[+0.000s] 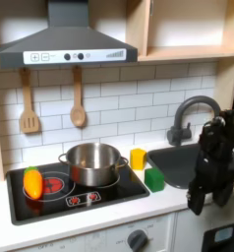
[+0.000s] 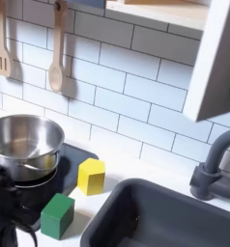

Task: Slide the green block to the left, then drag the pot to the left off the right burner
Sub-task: 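Slide the green block to the left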

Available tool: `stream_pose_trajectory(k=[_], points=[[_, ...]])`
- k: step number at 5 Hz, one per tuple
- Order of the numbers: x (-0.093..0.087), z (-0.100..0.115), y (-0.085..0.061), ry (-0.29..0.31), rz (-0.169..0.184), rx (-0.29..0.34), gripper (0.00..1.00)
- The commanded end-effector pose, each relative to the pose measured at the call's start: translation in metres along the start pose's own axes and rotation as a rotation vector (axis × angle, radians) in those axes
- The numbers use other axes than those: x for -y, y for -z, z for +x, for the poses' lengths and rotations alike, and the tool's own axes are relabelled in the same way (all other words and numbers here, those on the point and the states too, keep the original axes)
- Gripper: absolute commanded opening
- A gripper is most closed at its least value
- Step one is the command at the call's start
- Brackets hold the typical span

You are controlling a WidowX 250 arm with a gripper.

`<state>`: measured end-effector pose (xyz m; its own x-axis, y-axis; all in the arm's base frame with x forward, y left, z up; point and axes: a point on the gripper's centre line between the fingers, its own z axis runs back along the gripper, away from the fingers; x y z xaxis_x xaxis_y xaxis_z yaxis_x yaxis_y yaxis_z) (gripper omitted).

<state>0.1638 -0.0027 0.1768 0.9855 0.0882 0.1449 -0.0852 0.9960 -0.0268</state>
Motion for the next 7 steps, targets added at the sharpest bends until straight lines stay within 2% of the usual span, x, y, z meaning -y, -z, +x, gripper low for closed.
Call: stream_pose_trajectory(k=[1,2,4,5,7], points=[[0.000,0.023,0.012,-0.015,-0.001,0.022,1.00],[0.000,0.032,0.016,-0.013,0.002,0.024,1.00],[-0.002,0.059,0.004,-0.034,-0.001,0.067,1.00],[-0.005,0.071,0.005,-0.039,0.008,0.083,1.00],[-0.011,0.087,0.016,-0.074,0.014,0.080,1.00]])
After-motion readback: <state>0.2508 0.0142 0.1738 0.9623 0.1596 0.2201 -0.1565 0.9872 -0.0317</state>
